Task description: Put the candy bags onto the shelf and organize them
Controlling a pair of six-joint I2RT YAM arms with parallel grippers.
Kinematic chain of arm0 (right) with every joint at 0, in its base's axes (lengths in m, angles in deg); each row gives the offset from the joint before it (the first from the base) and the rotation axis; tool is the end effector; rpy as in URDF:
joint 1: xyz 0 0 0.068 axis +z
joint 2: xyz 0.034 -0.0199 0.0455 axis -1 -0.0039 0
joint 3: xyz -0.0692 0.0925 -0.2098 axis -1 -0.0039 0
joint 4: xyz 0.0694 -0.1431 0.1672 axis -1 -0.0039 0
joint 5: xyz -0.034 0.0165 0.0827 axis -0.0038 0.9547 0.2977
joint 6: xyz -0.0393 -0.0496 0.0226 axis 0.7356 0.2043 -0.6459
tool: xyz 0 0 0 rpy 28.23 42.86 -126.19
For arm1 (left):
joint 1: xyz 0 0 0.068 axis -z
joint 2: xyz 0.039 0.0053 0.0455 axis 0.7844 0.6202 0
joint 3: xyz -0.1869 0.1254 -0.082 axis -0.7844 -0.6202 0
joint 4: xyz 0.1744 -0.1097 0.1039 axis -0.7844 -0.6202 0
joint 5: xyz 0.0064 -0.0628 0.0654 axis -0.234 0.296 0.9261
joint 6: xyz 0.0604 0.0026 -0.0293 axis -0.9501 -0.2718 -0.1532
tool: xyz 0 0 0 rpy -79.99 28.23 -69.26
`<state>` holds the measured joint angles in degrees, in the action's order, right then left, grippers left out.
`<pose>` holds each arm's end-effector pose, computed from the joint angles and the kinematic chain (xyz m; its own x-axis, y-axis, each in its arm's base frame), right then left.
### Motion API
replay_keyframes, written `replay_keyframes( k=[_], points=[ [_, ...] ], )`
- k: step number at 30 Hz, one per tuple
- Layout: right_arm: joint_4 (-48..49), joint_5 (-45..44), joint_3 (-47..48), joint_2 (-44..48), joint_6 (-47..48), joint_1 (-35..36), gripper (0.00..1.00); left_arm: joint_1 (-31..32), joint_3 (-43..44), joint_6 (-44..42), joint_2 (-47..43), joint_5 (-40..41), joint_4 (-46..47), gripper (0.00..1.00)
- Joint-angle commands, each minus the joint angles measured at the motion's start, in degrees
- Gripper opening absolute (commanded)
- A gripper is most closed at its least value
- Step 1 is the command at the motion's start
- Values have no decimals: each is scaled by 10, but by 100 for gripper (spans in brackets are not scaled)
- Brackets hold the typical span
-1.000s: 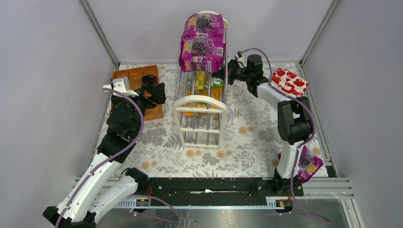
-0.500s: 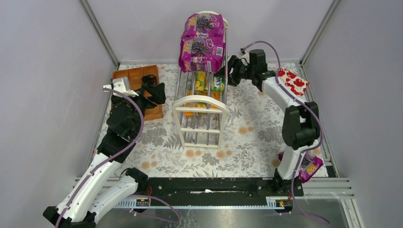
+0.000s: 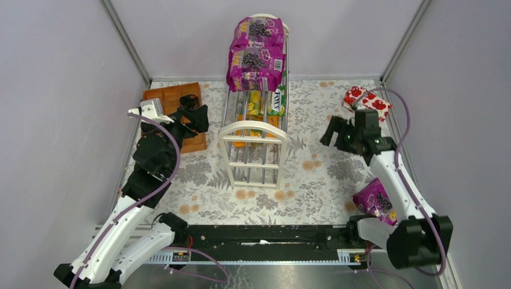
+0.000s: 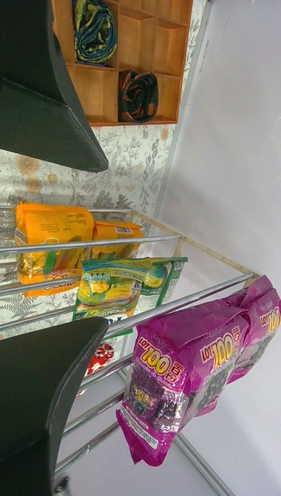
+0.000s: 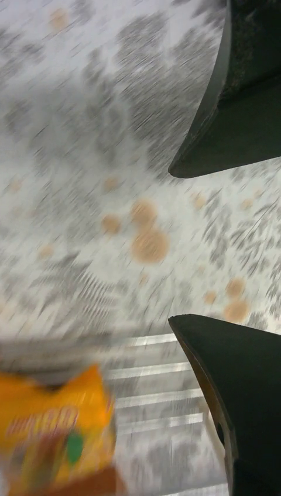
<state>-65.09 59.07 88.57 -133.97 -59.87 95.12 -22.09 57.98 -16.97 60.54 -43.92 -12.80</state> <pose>0.2510 0.0344 0.2637 -0.6590 0.2721 -0.7012 -0.0281 0.9227 0.3845 0.1531 -0.0638 0.3695 0.0404 -0.4564 -0.8889 0.1625 0.8807 -0.4448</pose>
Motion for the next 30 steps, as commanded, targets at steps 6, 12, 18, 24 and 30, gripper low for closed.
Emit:
replay_keyframes(
  k=[6,12,18,24,30],
  points=[
    [-108,-418,-100,137,-139,5,100,1,3,0,1,-4,20,99],
    [-269,-601,-94,94,-384,5,100,1,4,1,1,-5,20,99],
    [-279,-656,-86,-30,-393,-5,100,1,3,1,-1,-5,20,99],
    [-281,-621,-63,-151,-411,-16,100,2,3,-1,-3,-2,20,99],
    [-270,-587,-58,-206,-398,-67,100,3,4,-1,-2,-3,20,99]
  ],
)
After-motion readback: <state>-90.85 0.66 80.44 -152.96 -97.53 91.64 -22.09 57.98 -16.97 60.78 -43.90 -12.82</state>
